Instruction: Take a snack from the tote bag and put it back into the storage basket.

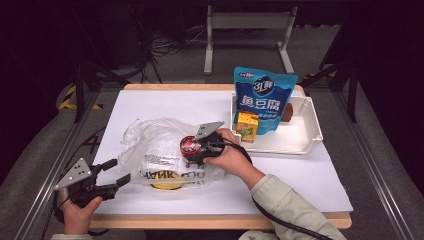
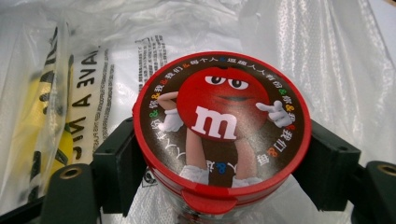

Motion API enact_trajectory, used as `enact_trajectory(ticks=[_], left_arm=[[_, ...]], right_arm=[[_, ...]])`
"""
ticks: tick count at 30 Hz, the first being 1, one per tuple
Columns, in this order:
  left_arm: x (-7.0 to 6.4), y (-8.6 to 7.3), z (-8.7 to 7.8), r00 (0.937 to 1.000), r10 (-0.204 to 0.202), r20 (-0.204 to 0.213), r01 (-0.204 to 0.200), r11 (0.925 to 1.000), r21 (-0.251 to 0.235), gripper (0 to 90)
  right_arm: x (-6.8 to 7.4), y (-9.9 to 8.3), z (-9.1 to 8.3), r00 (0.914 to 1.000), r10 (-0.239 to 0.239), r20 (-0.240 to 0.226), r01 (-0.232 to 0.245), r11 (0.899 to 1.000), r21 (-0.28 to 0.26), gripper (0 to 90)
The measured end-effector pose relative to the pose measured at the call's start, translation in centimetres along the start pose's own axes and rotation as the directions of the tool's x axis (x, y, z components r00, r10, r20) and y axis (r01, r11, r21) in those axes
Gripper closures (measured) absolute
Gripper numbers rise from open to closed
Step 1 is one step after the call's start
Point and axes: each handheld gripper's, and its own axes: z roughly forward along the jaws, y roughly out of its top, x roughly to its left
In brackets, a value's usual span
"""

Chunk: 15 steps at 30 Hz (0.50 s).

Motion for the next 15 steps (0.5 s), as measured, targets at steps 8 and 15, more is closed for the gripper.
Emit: enact_trajectory(ticks=[8,15], left_arm=[[0.0,0.1,0.0,1.0,0.003,0.001,-0.003,1.0,-0.002,25.9],[0.1,0.2,0.3,1.0,0.008,0.006,-0.008,1.0,-0.003,25.9]], right_arm=[[0.5,1.0,-1.1,0.9997,0.023,0.011,-0.023,1.0,-0.021,25.6],[1.2,2.2,-2.7,0.9987,0.031,0.039,-0.03,0.999,-0.034,25.6]])
